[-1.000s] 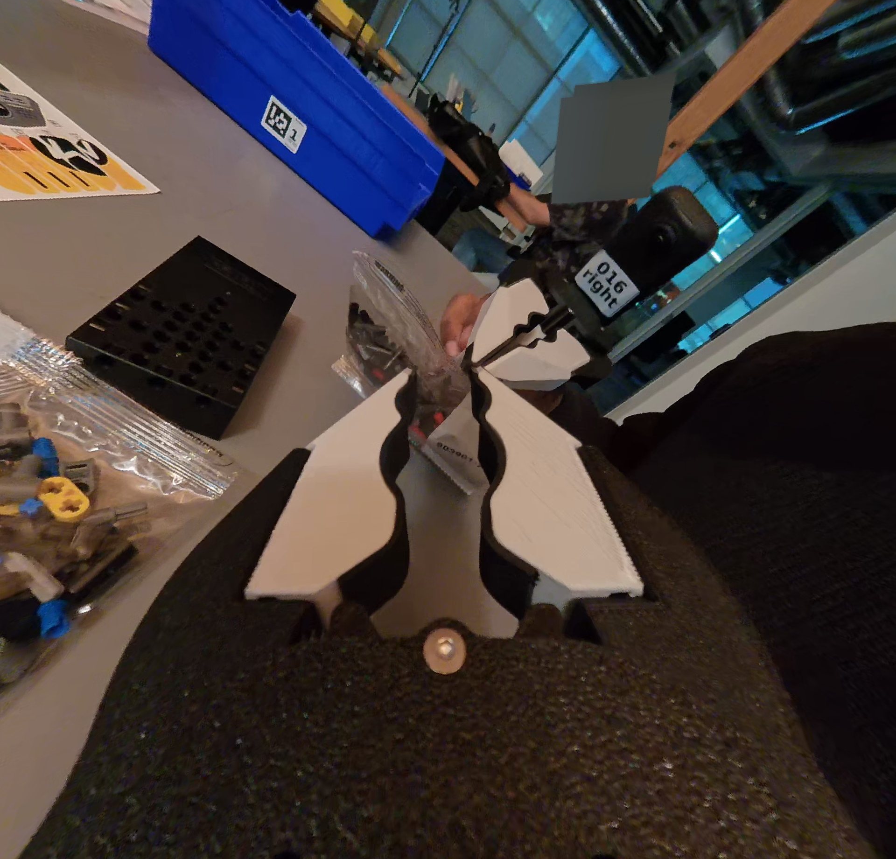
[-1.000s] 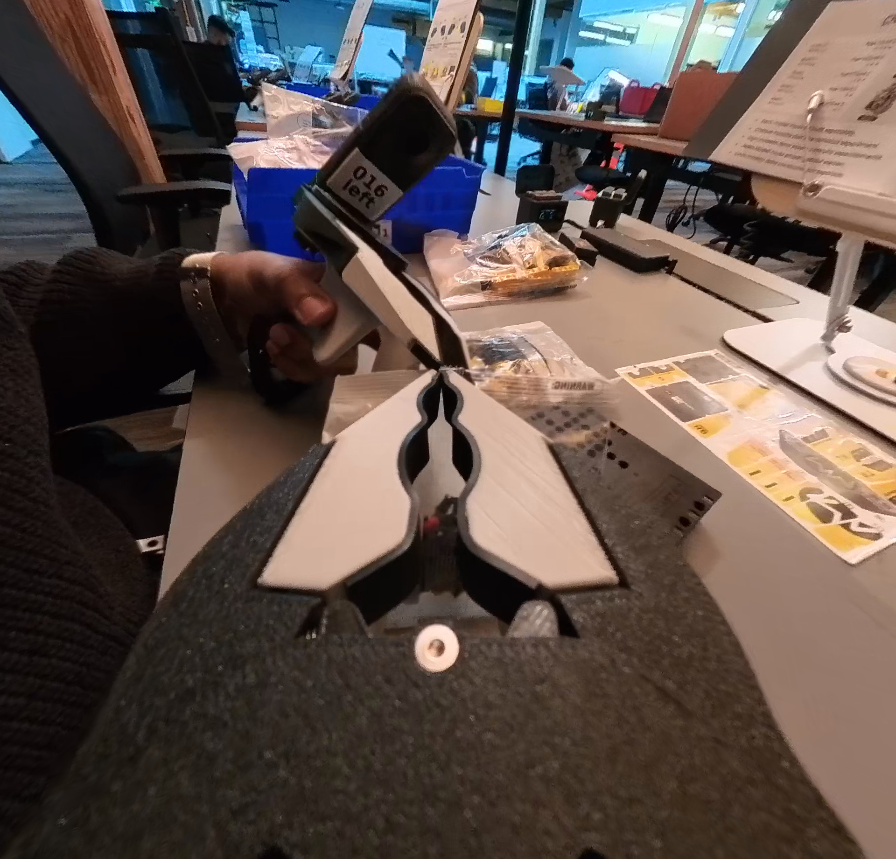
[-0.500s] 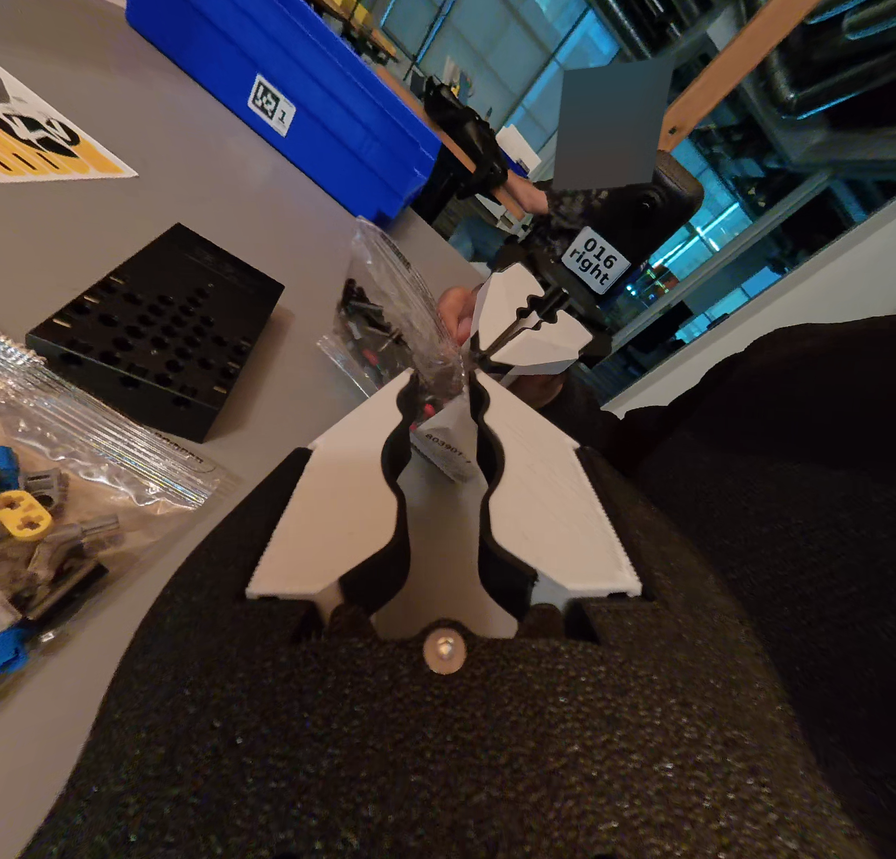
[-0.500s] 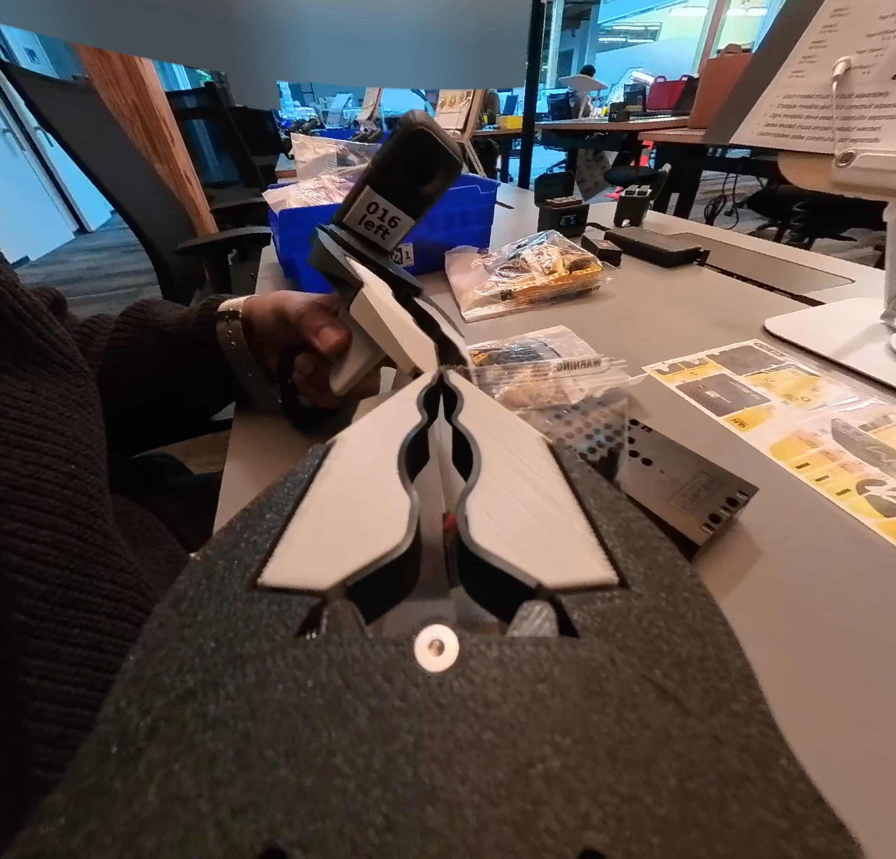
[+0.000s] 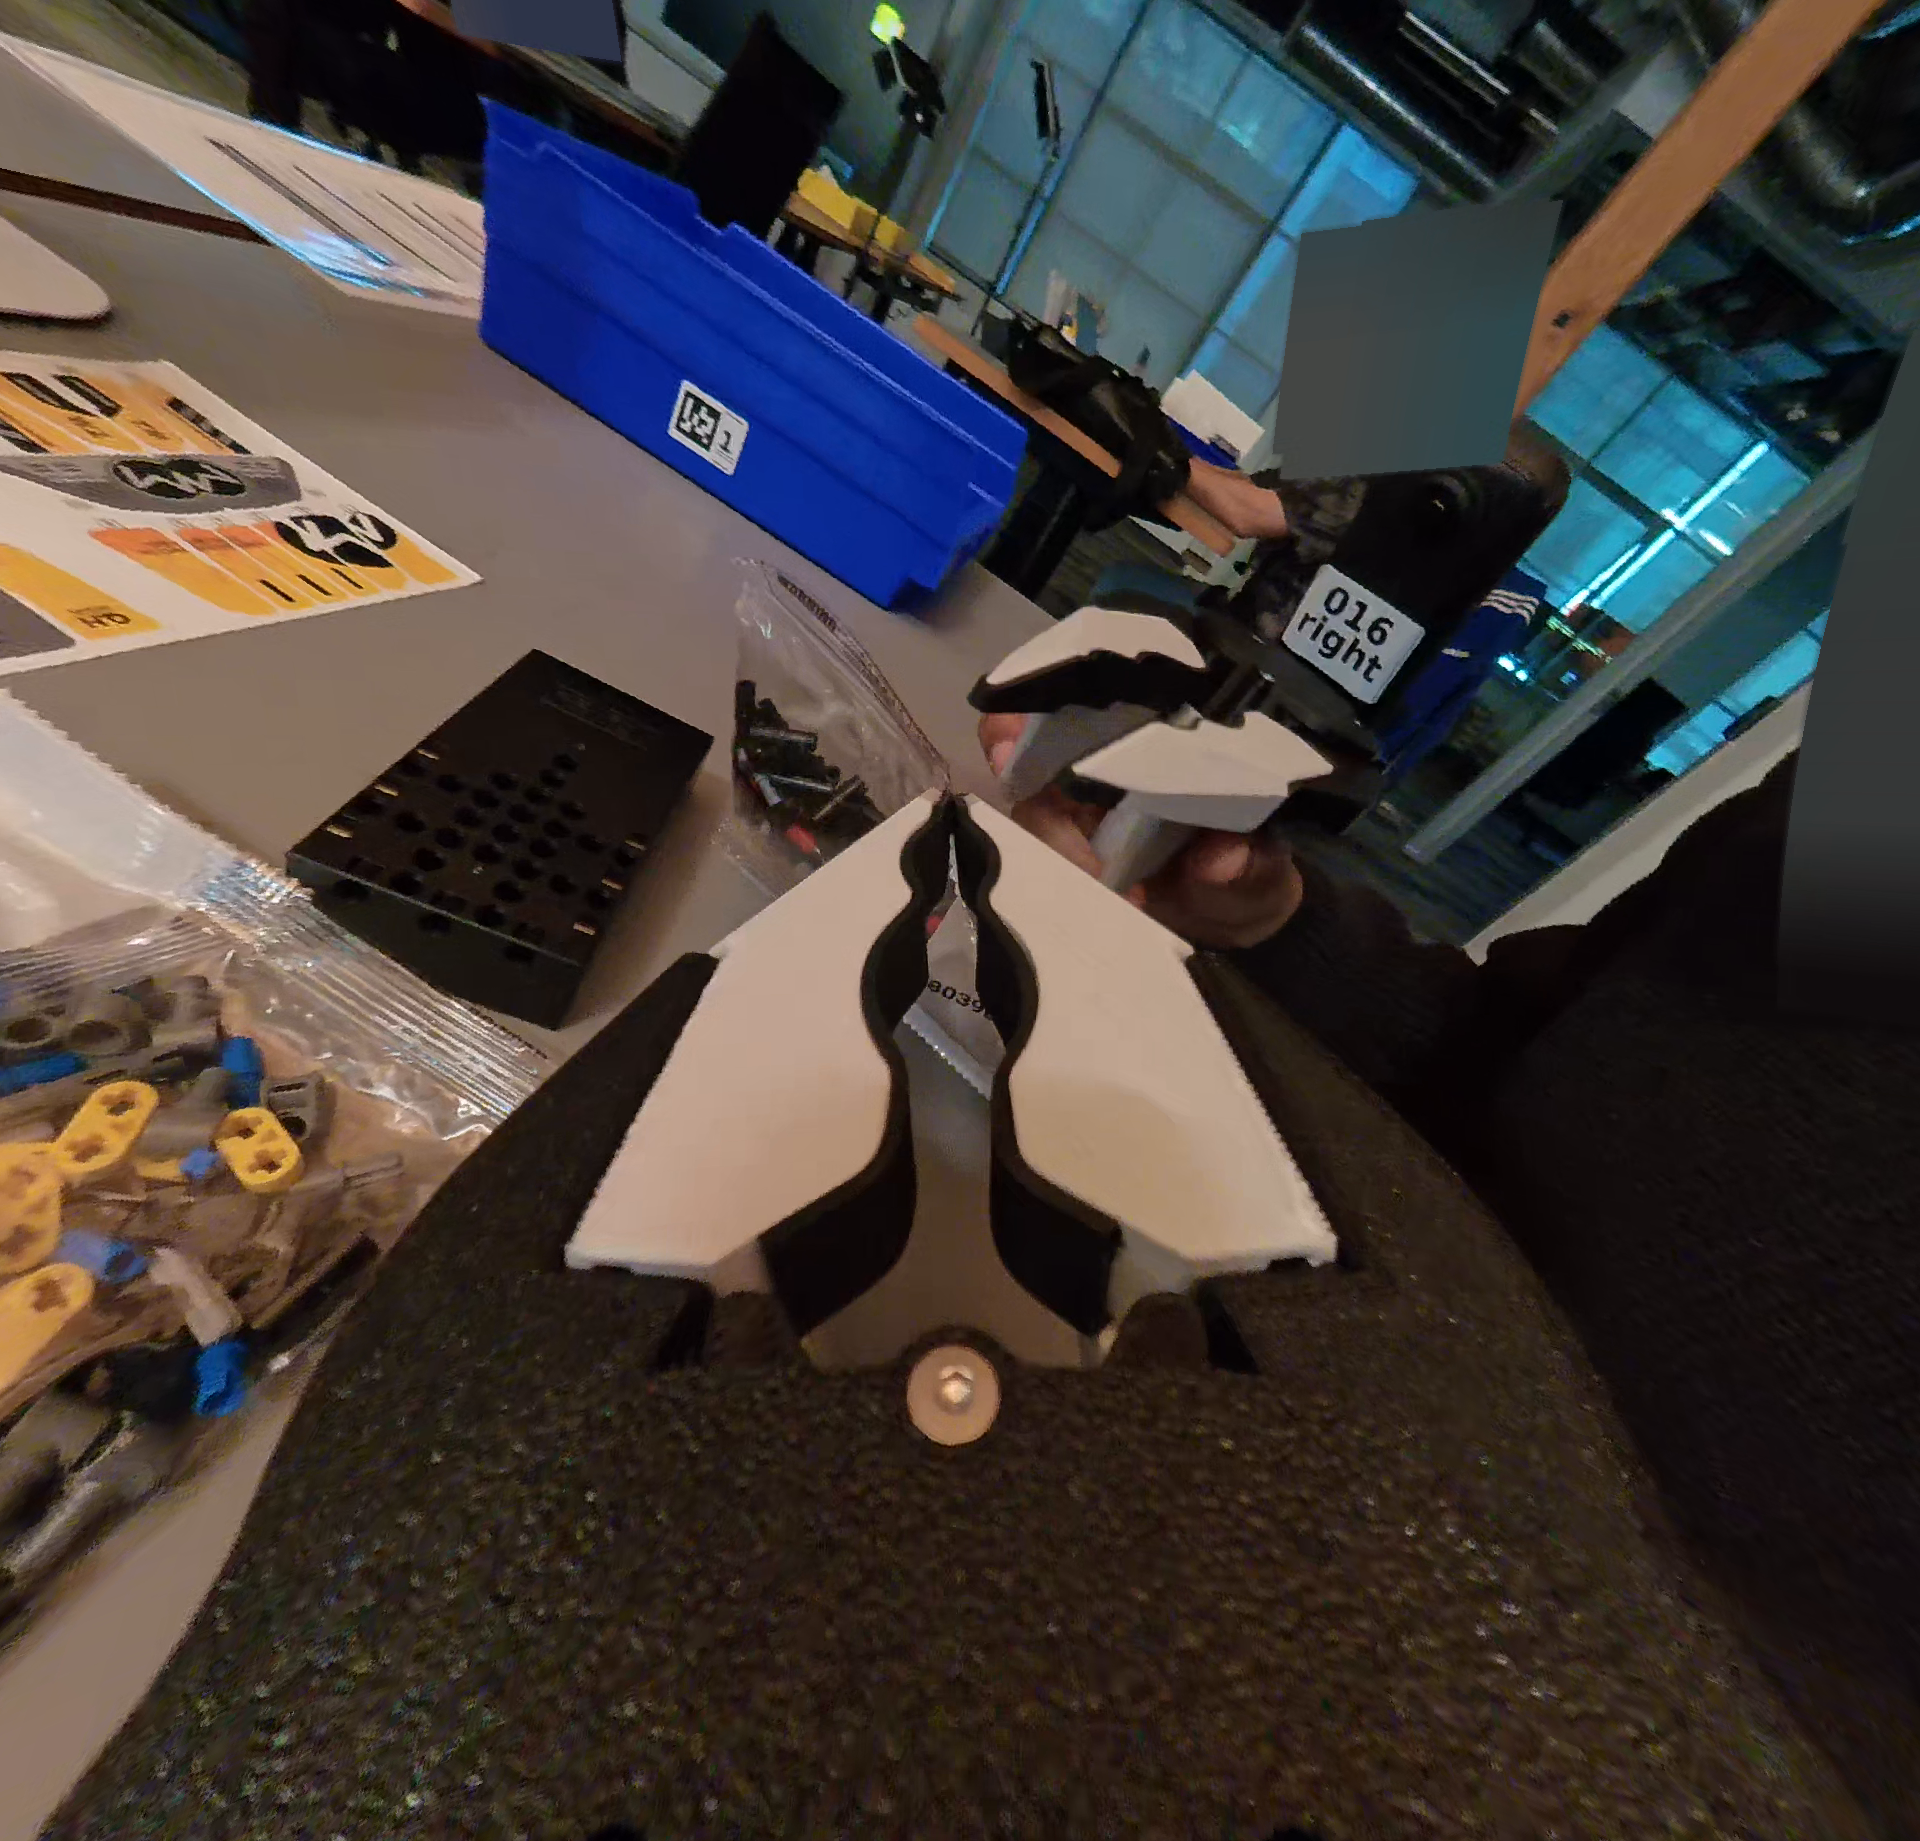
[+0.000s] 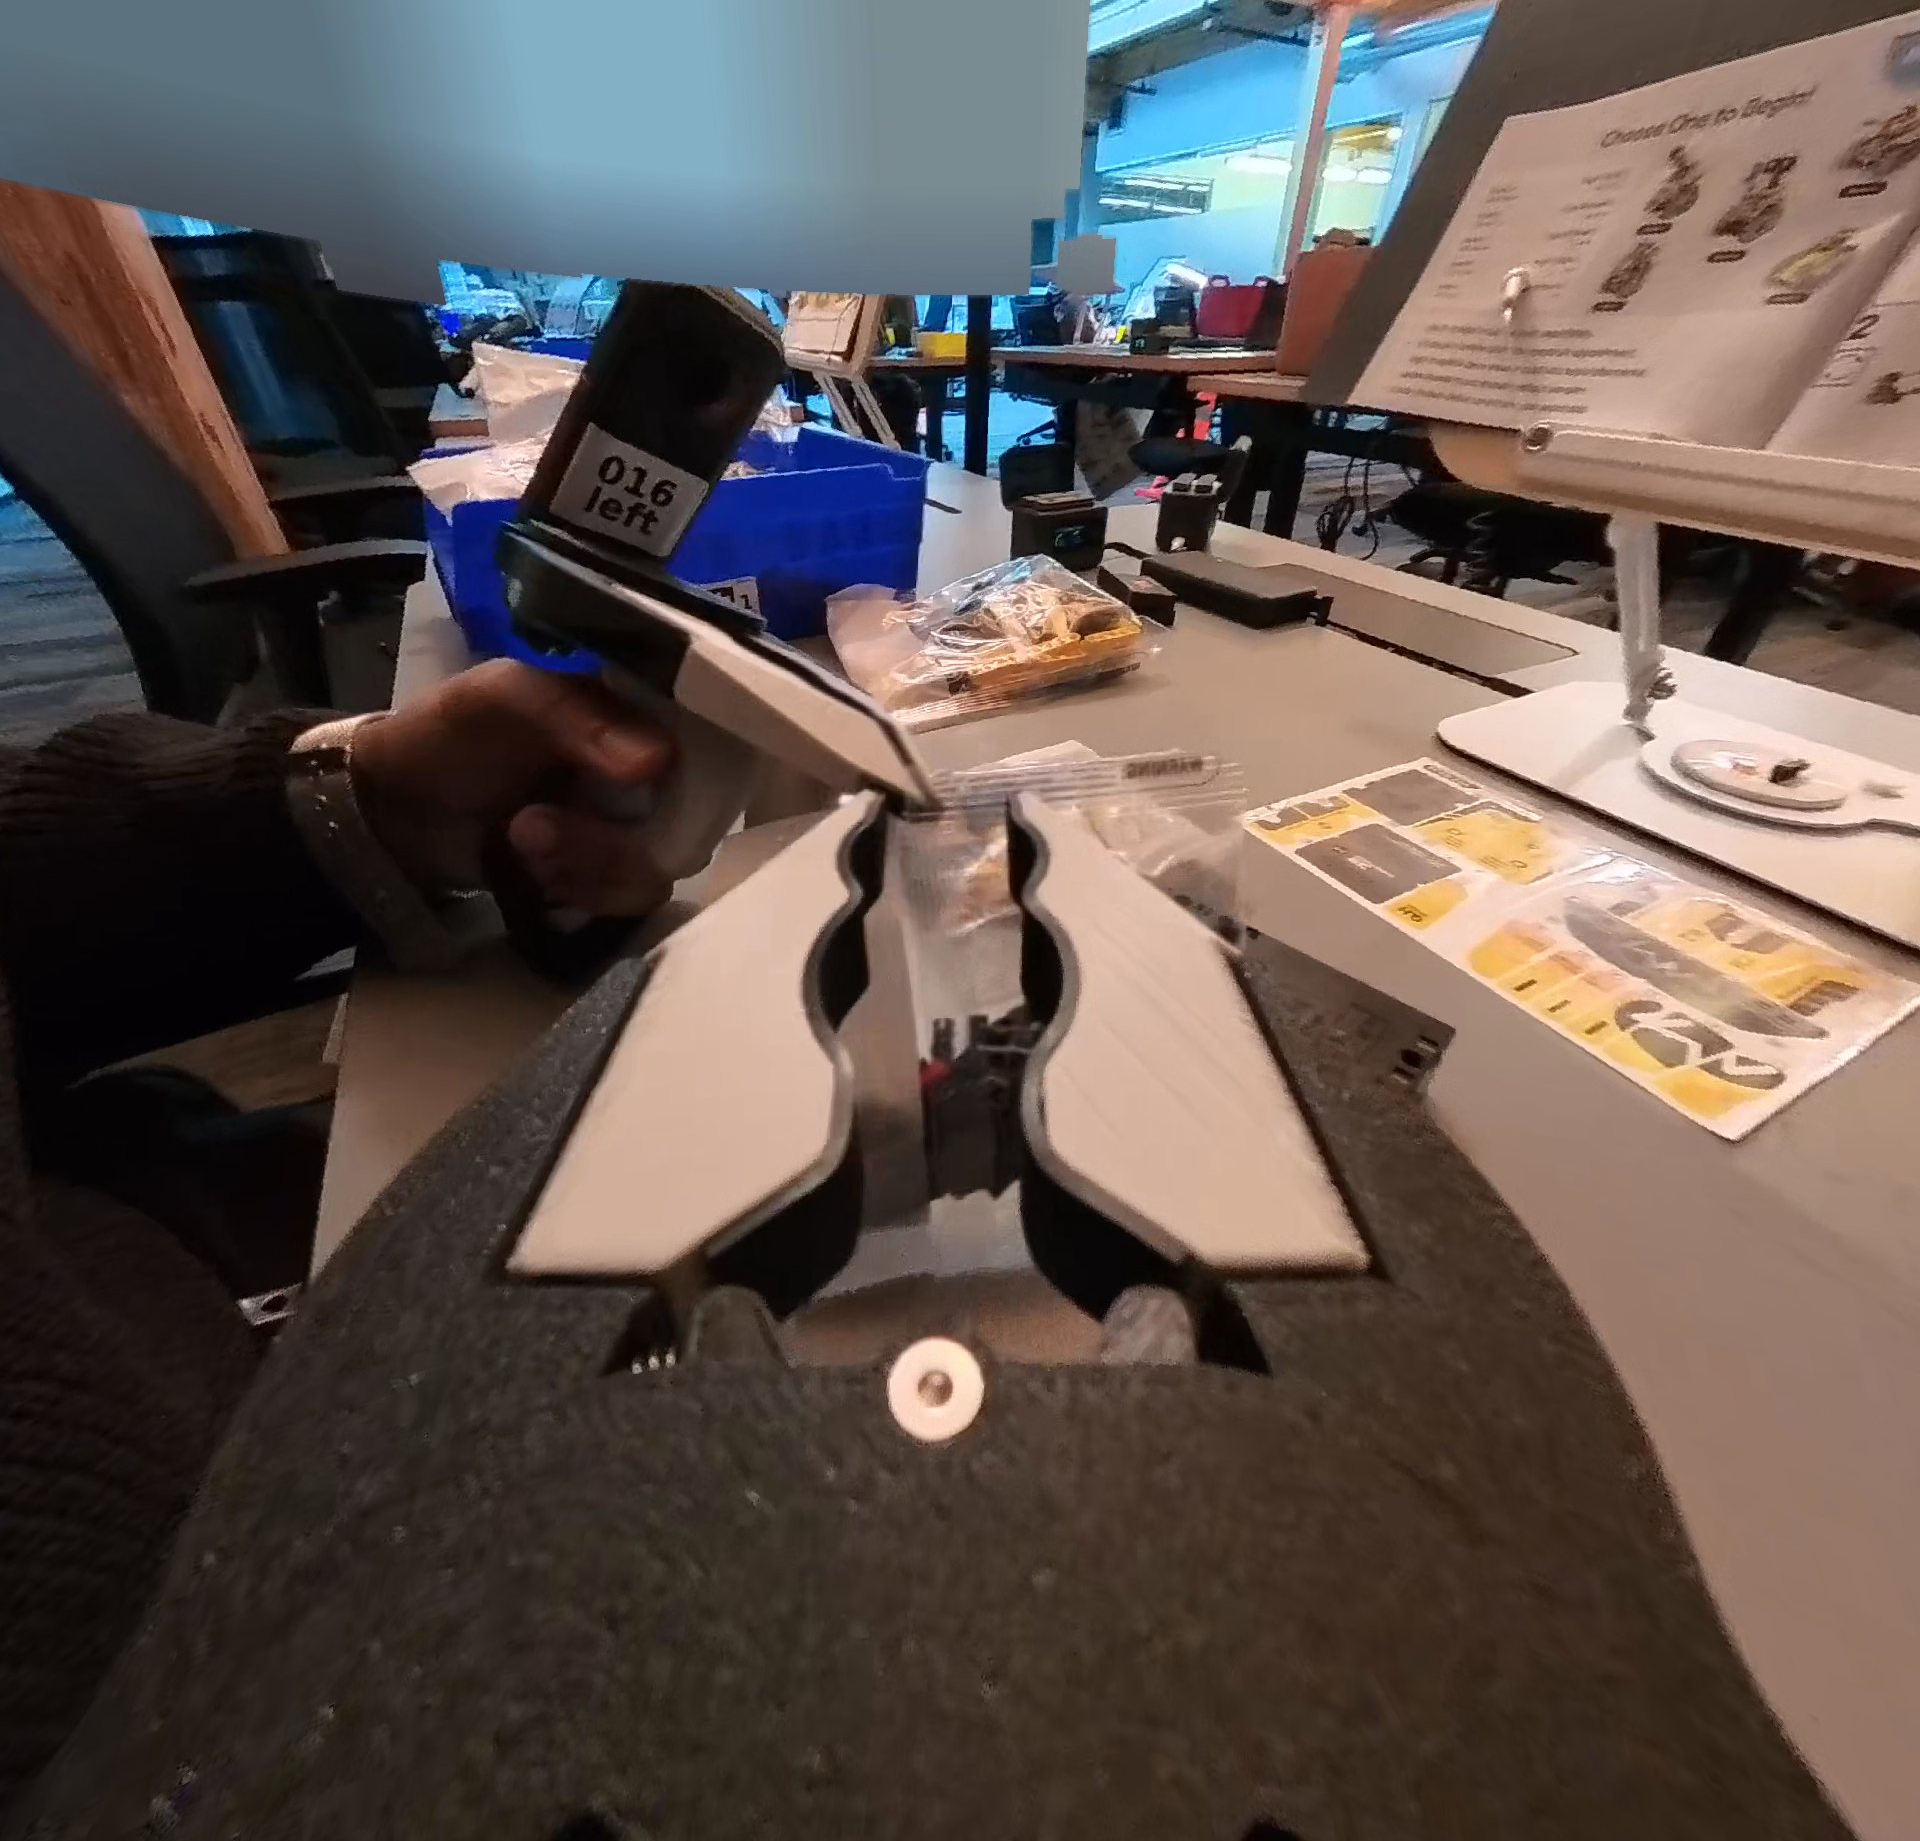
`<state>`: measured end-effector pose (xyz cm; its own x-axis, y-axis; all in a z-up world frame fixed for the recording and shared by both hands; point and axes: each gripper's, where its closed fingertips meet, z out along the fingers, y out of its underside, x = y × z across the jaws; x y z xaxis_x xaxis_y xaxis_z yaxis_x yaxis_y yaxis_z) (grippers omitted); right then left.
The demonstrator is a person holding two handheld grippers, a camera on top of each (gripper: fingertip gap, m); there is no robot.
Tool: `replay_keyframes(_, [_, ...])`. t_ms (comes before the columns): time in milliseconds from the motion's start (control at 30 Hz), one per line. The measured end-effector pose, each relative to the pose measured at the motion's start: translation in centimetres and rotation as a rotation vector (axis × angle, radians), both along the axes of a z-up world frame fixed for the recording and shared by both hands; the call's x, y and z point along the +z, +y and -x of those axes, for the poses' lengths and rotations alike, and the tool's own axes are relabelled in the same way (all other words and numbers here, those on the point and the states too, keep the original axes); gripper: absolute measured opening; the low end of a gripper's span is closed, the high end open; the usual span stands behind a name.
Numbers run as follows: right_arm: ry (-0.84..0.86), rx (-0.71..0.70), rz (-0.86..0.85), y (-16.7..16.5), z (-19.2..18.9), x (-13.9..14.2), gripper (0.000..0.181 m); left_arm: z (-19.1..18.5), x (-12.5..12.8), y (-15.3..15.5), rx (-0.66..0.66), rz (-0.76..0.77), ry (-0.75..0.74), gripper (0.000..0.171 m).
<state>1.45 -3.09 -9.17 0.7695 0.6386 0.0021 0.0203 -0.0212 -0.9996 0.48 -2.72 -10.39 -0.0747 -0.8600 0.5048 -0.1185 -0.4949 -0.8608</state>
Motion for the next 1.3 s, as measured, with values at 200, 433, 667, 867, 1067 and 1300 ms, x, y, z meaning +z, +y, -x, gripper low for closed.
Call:
replay_keyframes(200, [-0.091, -0.025, -0.050, -0.1, 0.7, -0.2, 0.034, 0.0, 0.0, 0.0, 0.000, 0.000, 0.002, 0.000])
replay_keyframes(433, [-0.277, -0.102, -0.185, -0.1, 1.1, -0.4, 0.027, -0.3, -0.1, -1.1, -0.038, -0.039, 0.015, 0.000])
replay_keyframes(667, [-0.183, -0.022, -0.134, -0.5, 1.2, -0.2, 0.024, -0.3, 0.4, -1.6, -0.053, -0.076, -0.015, 0.000])
replay_keyframes(867, [-0.105, -0.004, -0.119, -0.7, 0.6, 0.4, 0.011, 0.0, 0.9, -1.7, -0.086, -0.030, -0.057, 0.000])
replay_keyframes(1067, [-0.146, -0.009, -0.145, -0.8, 1.0, 0.3, 0.009, 0.0, 0.9, -1.9, -0.095, -0.032, -0.056, 0.000])
replay_keyframes(1300, [-0.039, 0.061, -0.077, -1.2, 1.1, 0.5, 0.006, 0.0, 1.2, -2.1, -0.082, -0.124, -0.061, 0.000])
